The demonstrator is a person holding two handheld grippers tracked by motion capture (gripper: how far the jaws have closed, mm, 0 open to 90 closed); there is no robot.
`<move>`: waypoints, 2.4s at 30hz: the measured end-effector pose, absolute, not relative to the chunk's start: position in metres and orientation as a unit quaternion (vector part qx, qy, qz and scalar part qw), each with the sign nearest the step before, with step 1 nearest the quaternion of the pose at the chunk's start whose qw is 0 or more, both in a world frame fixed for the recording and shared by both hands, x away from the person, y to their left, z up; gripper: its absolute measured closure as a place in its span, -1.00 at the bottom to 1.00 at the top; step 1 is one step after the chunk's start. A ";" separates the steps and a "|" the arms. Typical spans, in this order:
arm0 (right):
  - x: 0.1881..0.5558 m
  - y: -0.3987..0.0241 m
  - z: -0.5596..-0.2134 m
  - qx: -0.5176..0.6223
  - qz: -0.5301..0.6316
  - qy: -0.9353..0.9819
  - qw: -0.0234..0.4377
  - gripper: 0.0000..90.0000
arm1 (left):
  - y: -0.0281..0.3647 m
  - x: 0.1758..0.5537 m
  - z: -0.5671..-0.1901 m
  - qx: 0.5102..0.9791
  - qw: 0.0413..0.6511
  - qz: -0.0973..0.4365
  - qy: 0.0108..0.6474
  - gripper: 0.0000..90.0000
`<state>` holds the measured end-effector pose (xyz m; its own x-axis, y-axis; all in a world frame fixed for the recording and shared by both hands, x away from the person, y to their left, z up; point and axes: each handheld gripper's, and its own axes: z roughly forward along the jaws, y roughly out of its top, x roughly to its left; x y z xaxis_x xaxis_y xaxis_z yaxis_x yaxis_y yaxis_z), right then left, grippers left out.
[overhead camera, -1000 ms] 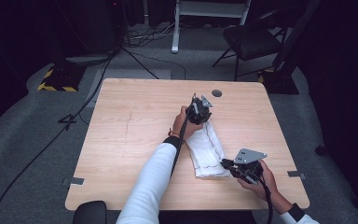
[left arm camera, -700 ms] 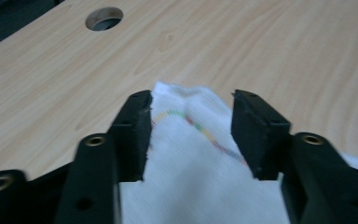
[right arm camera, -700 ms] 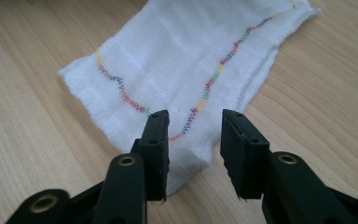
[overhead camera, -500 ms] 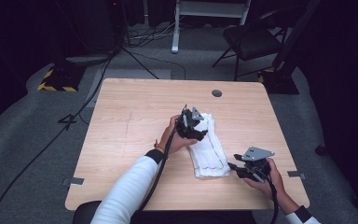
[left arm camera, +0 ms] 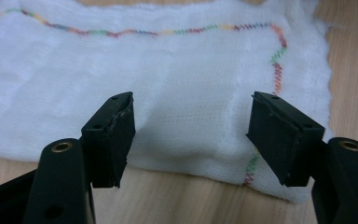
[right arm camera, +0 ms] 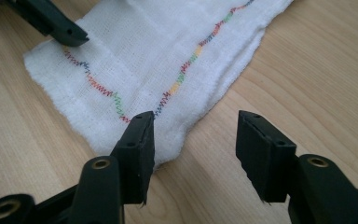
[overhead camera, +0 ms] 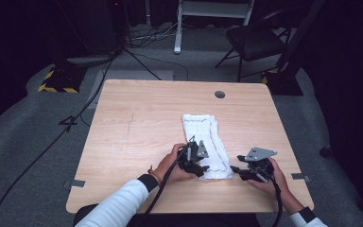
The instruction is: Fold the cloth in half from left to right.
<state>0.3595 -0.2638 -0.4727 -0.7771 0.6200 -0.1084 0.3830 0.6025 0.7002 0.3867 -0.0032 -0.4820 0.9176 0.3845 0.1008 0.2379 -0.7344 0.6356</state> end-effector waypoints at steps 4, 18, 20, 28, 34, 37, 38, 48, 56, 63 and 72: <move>0.362 -0.261 -0.479 0.285 0.327 0.884 0.173 0.06 | -0.001 0.384 -0.488 0.922 0.324 0.120 0.173 -0.26; 0.346 -0.240 -0.485 0.253 0.322 0.900 0.146 0.11 | 0.029 0.365 -0.490 0.917 0.332 0.113 0.190 -0.25; 0.344 -0.236 -0.485 0.246 0.325 0.902 0.141 0.10 | 0.035 0.363 -0.490 0.916 0.332 0.107 0.197 -0.25; 0.336 -0.226 -0.485 0.226 0.330 0.908 0.123 0.02 | 0.056 0.355 -0.490 0.906 0.342 0.077 0.239 -0.32; 0.337 -0.231 -0.478 0.224 0.339 0.905 0.127 -0.03 | 0.073 0.350 -0.481 0.900 0.357 0.079 0.238 -0.51; 0.340 -0.234 -0.471 0.227 0.347 0.899 0.142 -0.03 | 0.080 0.354 -0.476 0.896 0.361 0.086 0.244 -0.53; 0.342 -0.235 -0.469 0.229 0.349 0.897 0.144 -0.03 | 0.081 0.357 -0.474 0.894 0.362 0.091 0.246 -0.53; 0.394 -0.236 -0.451 0.270 0.366 0.870 0.189 -0.08 | 0.085 0.411 -0.456 0.881 0.364 0.128 0.274 -0.54; 0.450 -0.219 -0.445 0.298 0.379 0.854 0.198 -0.05 | 0.076 0.457 -0.451 0.861 0.383 0.140 0.303 -0.49; 0.492 -0.203 -0.455 0.322 0.356 0.854 0.202 0.03 | 0.057 0.500 -0.461 0.853 0.367 0.146 0.340 -0.49; 0.526 -0.194 -0.473 0.358 0.335 0.853 0.180 0.07 | 0.044 0.533 -0.488 0.857 0.334 0.130 0.370 -0.51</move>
<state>0.5261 -0.1944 -0.4728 -0.6786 0.7314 -0.0677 0.4901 0.5195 0.7000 0.5327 0.0442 -0.4882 0.6921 0.7214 -0.0239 0.5478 -0.5034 0.6683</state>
